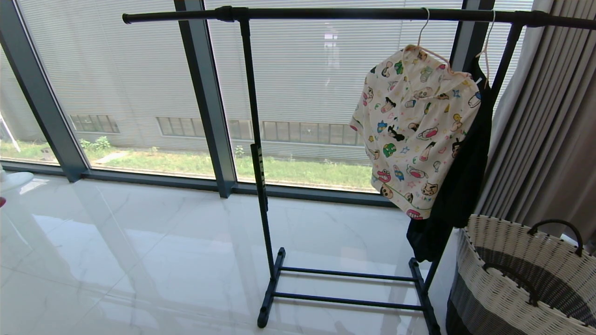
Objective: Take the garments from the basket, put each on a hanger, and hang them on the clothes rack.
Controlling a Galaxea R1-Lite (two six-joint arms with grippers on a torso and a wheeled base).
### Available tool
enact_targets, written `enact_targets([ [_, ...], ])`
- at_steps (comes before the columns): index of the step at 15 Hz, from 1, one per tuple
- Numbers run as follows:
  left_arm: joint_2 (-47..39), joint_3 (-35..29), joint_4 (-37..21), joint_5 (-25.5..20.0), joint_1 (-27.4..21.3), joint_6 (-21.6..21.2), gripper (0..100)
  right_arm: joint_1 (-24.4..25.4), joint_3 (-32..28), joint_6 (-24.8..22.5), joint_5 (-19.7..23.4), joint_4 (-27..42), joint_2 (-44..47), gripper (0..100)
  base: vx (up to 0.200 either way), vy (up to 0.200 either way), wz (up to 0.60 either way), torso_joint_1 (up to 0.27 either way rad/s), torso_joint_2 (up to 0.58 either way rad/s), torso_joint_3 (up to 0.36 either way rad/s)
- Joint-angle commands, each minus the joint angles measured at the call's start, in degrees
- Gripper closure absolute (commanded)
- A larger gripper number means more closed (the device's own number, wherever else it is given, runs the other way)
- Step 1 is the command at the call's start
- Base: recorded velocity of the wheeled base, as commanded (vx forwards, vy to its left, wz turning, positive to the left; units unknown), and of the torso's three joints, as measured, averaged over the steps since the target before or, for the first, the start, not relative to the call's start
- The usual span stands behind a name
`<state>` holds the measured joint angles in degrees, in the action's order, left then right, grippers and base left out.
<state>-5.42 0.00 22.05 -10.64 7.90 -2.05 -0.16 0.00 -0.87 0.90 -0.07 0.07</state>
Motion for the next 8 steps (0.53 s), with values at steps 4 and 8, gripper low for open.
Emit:
enact_targets([
  [4,-0.3,-0.1,-19.8,-2.2,0.0,-1.8,0,0.0,0.0,0.0,0.1,0.0,0.0,0,0.0,0.0,0.0,0.0,0.0,0.0],
  [8,-0.2,0.0,-20.6,8.5,1.5,0.7,0,0.0,0.0,0.0,0.1,0.0,0.0,0,0.0,0.0,0.0,0.0,0.0,0.0],
])
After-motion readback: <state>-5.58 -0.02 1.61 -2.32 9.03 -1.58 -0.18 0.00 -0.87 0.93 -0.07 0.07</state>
